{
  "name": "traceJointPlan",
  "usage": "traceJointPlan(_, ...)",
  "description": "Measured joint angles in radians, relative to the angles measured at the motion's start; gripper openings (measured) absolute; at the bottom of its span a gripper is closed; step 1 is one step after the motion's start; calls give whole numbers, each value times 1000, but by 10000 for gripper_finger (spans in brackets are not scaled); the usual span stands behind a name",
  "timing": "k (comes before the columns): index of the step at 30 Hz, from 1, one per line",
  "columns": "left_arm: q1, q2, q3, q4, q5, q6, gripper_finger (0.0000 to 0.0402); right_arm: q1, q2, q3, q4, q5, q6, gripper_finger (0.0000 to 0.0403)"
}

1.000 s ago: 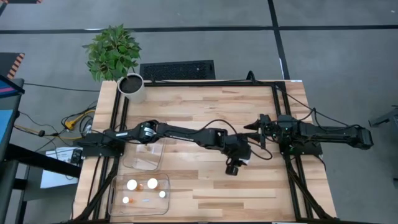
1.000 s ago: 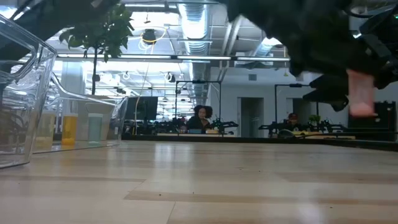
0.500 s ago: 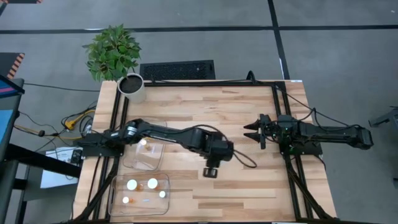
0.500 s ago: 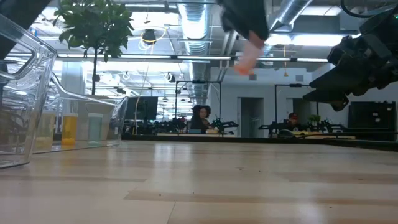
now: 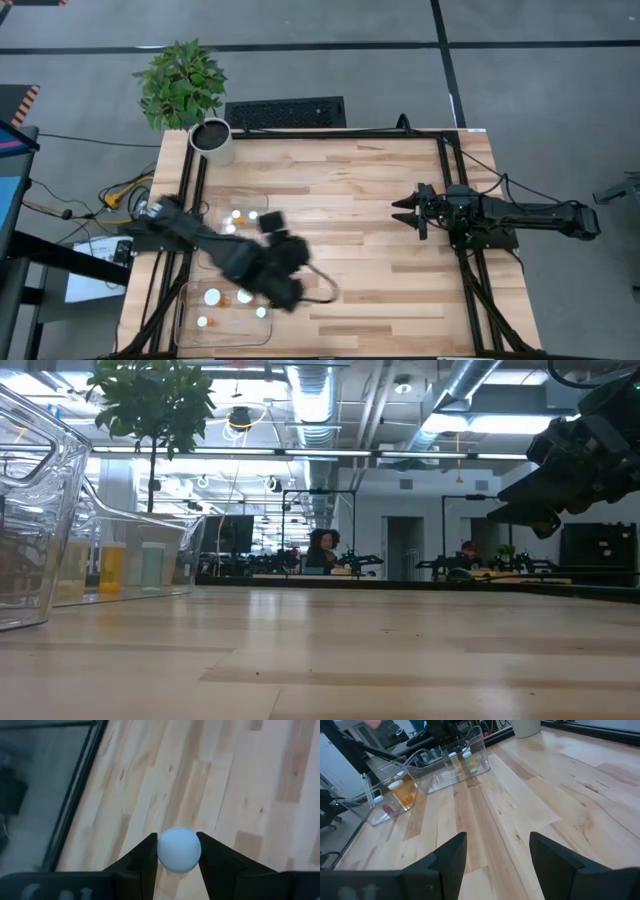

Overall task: Pick and place medicine bottles into bin by pill shape (circle, oval)
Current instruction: Put the pink capsule bottle into the top transparent bin

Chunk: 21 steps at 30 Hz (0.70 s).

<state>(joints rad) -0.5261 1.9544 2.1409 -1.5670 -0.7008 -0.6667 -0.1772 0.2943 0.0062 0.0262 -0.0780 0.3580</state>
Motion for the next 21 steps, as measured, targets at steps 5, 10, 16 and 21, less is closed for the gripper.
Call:
traceJointPlan(5, -84, -253, -353, -5, -40, -330, 117, 0, 0, 0, 2, 0, 1, 225)
traceJointPlan(10, -133, -514, -762, 102, -125, -616, 117, 0, 0, 0, 2, 0, 6, 225)
traceJointPlan(16, -144, -740, -1175, 417, -159, -690, 117, 0, 0, 0, 3, 0, 19, 225)
traceJointPlan(21, -121, -786, -1392, 625, -189, -707, 117, 0, 0, 0, 3, 0, 36, 225)
